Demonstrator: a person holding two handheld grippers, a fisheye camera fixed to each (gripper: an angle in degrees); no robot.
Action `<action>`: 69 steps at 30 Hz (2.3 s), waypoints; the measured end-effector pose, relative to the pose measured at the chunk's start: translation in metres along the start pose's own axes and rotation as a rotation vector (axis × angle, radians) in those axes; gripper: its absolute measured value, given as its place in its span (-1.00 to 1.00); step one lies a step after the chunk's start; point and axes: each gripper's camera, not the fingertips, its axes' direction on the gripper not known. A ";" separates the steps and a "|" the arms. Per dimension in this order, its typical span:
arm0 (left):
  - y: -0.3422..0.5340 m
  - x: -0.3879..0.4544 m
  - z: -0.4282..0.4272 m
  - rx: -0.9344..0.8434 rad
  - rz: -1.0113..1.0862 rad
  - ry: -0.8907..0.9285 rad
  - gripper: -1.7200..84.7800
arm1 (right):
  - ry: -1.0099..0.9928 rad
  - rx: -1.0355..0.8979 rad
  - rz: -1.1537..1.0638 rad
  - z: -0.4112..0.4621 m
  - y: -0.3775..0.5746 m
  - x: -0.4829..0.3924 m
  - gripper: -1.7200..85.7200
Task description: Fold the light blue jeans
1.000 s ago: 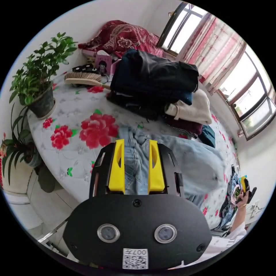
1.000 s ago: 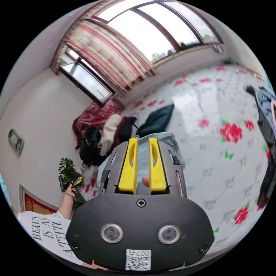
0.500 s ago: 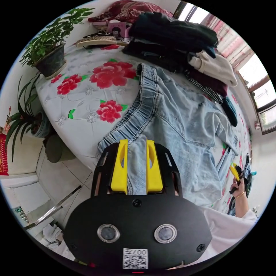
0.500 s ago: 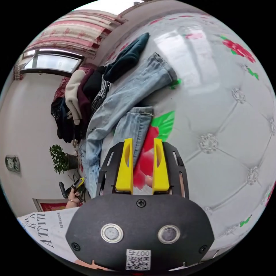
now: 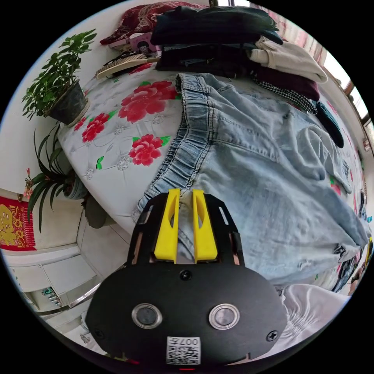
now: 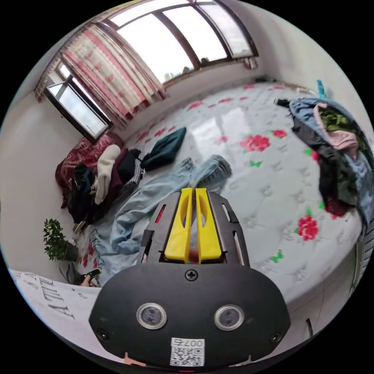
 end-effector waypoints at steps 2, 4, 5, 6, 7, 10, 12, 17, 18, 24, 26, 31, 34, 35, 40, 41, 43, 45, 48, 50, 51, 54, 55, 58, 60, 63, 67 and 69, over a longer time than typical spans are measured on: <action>-0.001 0.008 0.002 0.012 0.018 0.044 -0.83 | 0.032 0.030 0.003 -0.025 0.001 -0.003 -0.95; -0.004 0.014 0.004 0.019 0.018 0.051 -0.83 | 0.057 0.019 0.044 -0.027 -0.004 -0.005 -0.91; -0.006 0.017 0.005 0.016 0.017 0.042 -0.84 | 0.061 0.002 0.048 -0.021 -0.007 -0.004 -0.90; -0.007 0.020 0.005 0.014 0.022 0.039 -0.84 | 0.073 -0.041 0.051 -0.005 -0.015 0.001 -0.87; -0.008 0.021 0.006 0.015 0.026 0.039 -0.84 | 0.076 -0.085 0.071 0.016 -0.024 0.011 -0.84; -0.008 0.022 0.004 0.023 0.043 0.065 -0.84 | 0.078 -0.181 0.129 0.061 -0.041 0.043 -0.79; -0.007 0.016 -0.004 0.028 0.017 0.106 -0.84 | 0.070 -0.194 0.162 0.065 -0.041 0.060 -0.78; 0.009 0.001 -0.023 0.094 -0.055 0.171 -0.85 | 0.065 -0.254 0.155 0.058 -0.004 0.097 -0.78; 0.012 0.001 -0.024 0.103 -0.049 0.175 -0.85 | 0.096 -0.316 0.180 0.063 0.011 0.110 -0.78; 0.008 0.024 -0.015 0.059 0.033 0.083 -0.84 | 0.029 -0.384 0.405 0.084 0.050 0.155 -0.80; 0.005 0.033 -0.010 0.037 0.084 0.029 -0.84 | 0.088 -0.365 0.415 0.088 0.048 0.152 -0.83; -0.010 0.055 -0.013 -0.060 0.207 -0.102 -0.86 | 0.155 -0.446 0.226 0.094 0.035 0.139 -0.94; -0.015 0.051 -0.018 -0.087 0.191 -0.098 -0.88 | 0.106 -0.426 0.255 0.078 0.038 0.146 -0.94; -0.015 0.044 -0.022 -0.086 0.150 -0.070 -0.88 | 0.115 -0.404 0.277 0.071 0.038 0.149 -0.94; -0.011 0.013 -0.050 -0.009 -0.011 0.032 -0.92 | 0.080 -0.145 0.204 0.023 0.007 0.141 -0.89; -0.012 0.006 -0.059 0.022 -0.070 0.011 -0.96 | 0.057 -0.154 0.183 0.028 -0.001 0.137 -0.89; -0.017 -0.003 -0.072 0.073 -0.116 0.050 -0.97 | -0.045 -0.160 0.093 0.056 -0.033 0.115 -0.87; -0.031 -0.007 -0.083 0.117 -0.153 0.154 -0.98 | -0.138 -0.187 0.035 0.088 -0.058 0.097 -0.85; -0.052 0.003 -0.083 0.107 -0.163 0.237 -0.98 | -0.209 -0.294 -0.062 0.152 -0.095 0.065 -0.82; -0.065 0.016 -0.081 0.090 -0.140 0.236 -0.98 | -0.189 -0.356 -0.115 0.188 -0.112 0.048 -0.81; -0.073 0.025 -0.078 0.074 -0.118 0.237 -0.98 | -0.173 -0.390 -0.153 0.209 -0.122 0.037 -0.81; -0.096 0.052 -0.073 0.054 -0.037 0.220 -0.98 | -0.168 -0.467 -0.239 0.254 -0.141 0.012 -0.80; -0.101 0.057 -0.073 0.049 -0.023 0.214 -0.98 | -0.172 -0.501 -0.276 0.269 -0.145 0.003 -0.81; -0.129 0.079 -0.069 0.031 0.034 0.209 -0.98 | -0.174 -0.540 -0.361 0.296 -0.150 -0.018 -0.84; -0.152 0.095 -0.064 0.026 0.074 0.193 -0.98 | -0.150 -0.601 -0.406 0.307 -0.151 -0.029 -0.88; -0.178 0.112 -0.050 -0.019 0.148 0.102 -0.98 | -0.093 -0.572 -0.507 0.288 -0.174 -0.045 -0.93; -0.198 0.126 -0.023 -0.133 0.245 0.031 -0.98 | 0.097 -0.351 -0.546 0.216 -0.219 -0.033 -0.95; -0.209 0.133 -0.027 -0.109 0.278 0.060 -0.98 | 0.138 -0.437 -0.510 0.219 -0.222 -0.015 -0.95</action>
